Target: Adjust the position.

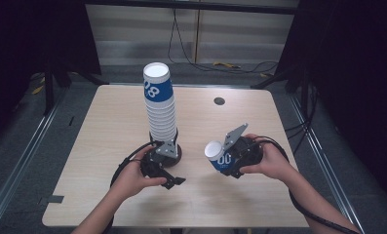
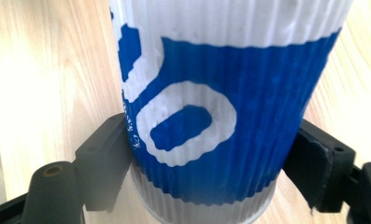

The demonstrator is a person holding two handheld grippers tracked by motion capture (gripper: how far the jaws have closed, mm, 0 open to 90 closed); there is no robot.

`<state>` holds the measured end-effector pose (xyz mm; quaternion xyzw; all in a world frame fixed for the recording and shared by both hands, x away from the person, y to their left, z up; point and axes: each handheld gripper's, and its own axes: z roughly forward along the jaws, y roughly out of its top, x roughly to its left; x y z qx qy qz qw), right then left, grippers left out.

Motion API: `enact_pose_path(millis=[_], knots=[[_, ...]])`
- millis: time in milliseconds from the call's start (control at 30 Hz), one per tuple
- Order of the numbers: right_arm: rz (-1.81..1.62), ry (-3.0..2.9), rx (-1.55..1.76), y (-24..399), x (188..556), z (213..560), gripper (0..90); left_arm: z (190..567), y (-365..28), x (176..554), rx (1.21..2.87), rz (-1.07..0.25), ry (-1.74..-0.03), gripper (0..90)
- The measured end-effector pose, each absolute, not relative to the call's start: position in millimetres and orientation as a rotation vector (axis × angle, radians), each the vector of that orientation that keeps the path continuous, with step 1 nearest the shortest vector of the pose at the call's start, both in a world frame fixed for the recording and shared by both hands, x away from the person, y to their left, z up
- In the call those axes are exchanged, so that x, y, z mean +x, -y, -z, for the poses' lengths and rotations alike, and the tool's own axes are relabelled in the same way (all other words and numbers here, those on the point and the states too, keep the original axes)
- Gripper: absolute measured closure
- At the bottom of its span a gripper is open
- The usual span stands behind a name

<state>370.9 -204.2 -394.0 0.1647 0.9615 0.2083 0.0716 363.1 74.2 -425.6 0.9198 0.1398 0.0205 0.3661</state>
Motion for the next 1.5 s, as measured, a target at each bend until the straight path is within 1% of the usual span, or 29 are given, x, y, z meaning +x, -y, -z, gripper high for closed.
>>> enact_pose_path(millis=[300,400,467,900,1167,1500], knots=[[-0.548,-2.931,0.447,201.0,367.6,396.1,21.1,424.9,-66.7,367.4,2.399,-0.038,-0.338,18.4],[-0.544,-2.934,0.422,197.8,366.7,397.1,21.1,425.4,-63.4,369.8,2.412,-0.011,-0.332,18.0],[-0.531,-2.948,0.423,195.4,364.5,397.4,21.1,425.4,-60.2,369.7,2.394,0.0,-0.349,18.0],[-0.522,-2.957,0.354,184.4,363.1,398.1,21.1,412.9,-43.5,372.0,2.367,0.003,-0.291,17.5],[-0.53,-2.962,0.341,180.3,362.7,399.2,21.0,409.0,-35.5,372.8,2.312,0.015,-0.29,16.0],[-0.538,-2.977,0.328,176.6,362.6,400.0,20.9,406.2,-24.4,373.9,2.319,0.033,-0.261,16.0]])
